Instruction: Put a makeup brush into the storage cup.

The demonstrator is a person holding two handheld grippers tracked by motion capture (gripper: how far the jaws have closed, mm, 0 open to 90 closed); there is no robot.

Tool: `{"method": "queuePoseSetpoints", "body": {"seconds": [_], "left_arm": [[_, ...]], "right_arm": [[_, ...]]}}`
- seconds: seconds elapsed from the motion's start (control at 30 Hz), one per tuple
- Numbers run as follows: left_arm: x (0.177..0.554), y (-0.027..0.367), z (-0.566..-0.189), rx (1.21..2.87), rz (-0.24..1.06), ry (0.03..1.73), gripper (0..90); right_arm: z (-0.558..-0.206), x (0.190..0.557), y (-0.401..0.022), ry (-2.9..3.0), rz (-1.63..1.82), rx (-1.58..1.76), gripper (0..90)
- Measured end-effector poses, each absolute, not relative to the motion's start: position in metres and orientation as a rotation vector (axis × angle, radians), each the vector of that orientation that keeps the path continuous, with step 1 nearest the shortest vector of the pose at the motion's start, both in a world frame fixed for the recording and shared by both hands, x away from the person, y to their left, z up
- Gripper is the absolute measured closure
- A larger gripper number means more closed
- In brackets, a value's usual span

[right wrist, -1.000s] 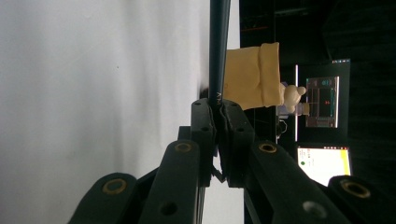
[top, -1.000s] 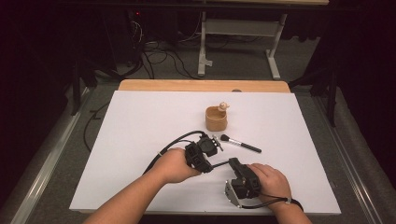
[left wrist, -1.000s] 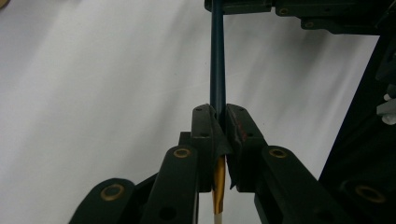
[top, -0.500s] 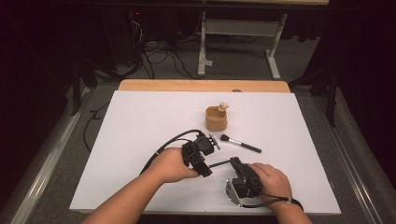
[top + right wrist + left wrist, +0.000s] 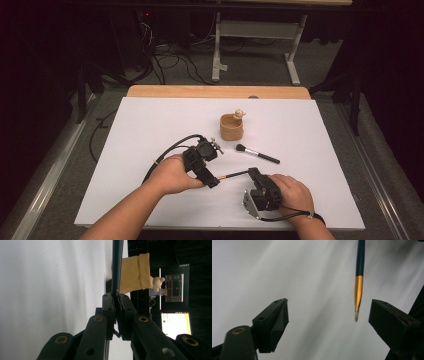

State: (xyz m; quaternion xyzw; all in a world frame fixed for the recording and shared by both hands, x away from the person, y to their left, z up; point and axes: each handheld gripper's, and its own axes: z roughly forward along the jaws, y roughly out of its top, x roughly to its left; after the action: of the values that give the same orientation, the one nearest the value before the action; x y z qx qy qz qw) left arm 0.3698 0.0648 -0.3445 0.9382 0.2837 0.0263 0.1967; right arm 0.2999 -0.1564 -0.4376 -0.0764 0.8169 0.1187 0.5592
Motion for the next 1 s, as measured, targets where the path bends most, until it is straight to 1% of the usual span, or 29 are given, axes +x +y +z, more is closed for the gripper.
{"method": "queuePoseSetpoints", "body": {"seconds": [0.2, 0.43, 0.57, 0.73, 0.9, 1.0], "left_arm": [[0.37, 0.076, -0.344, 2.628, 0.095, 0.796, 10.4], [0.366, 0.092, -0.348, 2.586, 0.121, 0.799, 10.1], [0.366, 0.101, -0.355, 2.544, 0.128, 0.834, 10.1], [0.363, 0.111, -0.362, 2.479, 0.138, 0.835, 9.9], [0.359, 0.121, -0.375, 2.403, 0.196, 0.859, 6.8], [0.357, 0.126, -0.381, 2.358, 0.222, 0.873, 6.5]], "right_arm": [[-0.438, 0.301, -0.157, 1.935, 0.285, -0.168, 87.4], [-0.437, 0.303, -0.159, 1.936, 0.275, -0.171, 87.4], [-0.438, 0.303, -0.16, 1.931, 0.284, -0.141, 87.4], [-0.438, 0.303, -0.162, 1.93, 0.274, -0.121, 87.4], [-0.437, 0.304, -0.163, 1.927, 0.277, -0.115, 87.3], [-0.437, 0.303, -0.163, 1.93, 0.28, -0.108, 87.4]]}}
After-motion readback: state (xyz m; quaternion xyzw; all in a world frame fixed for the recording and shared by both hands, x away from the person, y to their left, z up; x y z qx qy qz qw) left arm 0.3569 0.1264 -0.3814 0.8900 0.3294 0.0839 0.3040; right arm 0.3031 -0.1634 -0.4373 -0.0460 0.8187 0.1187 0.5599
